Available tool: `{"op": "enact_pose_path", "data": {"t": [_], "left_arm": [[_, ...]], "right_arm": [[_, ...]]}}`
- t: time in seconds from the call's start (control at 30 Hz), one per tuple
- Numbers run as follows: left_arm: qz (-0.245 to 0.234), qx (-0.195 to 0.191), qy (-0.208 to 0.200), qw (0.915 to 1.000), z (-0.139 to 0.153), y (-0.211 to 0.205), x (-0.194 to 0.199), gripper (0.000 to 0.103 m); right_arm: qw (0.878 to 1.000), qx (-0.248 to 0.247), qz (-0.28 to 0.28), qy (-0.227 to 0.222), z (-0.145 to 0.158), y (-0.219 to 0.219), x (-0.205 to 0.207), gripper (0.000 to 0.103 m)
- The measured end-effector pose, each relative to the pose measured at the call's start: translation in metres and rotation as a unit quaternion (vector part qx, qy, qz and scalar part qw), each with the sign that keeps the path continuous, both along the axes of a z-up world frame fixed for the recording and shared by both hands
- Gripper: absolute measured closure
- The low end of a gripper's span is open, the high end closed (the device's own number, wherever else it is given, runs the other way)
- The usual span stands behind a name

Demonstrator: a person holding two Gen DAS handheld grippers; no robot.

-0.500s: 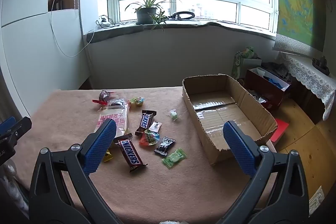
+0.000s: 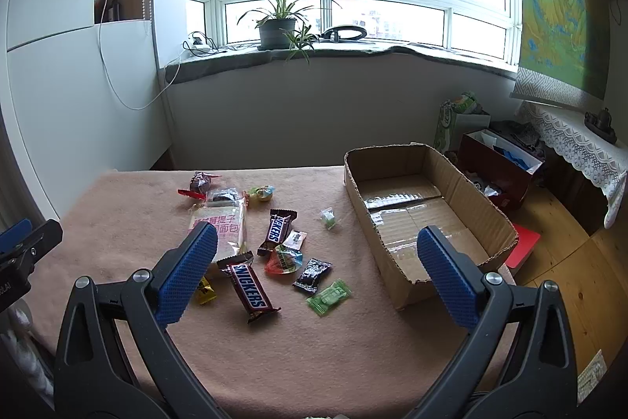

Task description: Organize snacks

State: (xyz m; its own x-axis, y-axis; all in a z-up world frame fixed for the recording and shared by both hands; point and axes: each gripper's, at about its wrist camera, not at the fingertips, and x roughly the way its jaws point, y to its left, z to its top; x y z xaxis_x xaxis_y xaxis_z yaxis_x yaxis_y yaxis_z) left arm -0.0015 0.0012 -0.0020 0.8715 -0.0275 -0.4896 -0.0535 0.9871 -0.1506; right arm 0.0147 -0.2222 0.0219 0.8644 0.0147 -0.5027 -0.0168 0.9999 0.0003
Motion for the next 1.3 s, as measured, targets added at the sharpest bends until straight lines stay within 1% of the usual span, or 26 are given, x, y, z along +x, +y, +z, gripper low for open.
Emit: {"op": "enact_pose_path", "data": {"t": [1.3], "left_arm": [[-0.003, -0.003, 0.001, 1.0000, 0.0008, -0.0019, 0.0003, 0.013]], "right_arm": [[1.000, 0.004, 0.001, 0.002, -0.0016, 0.0010, -0.0002, 0.000]]}}
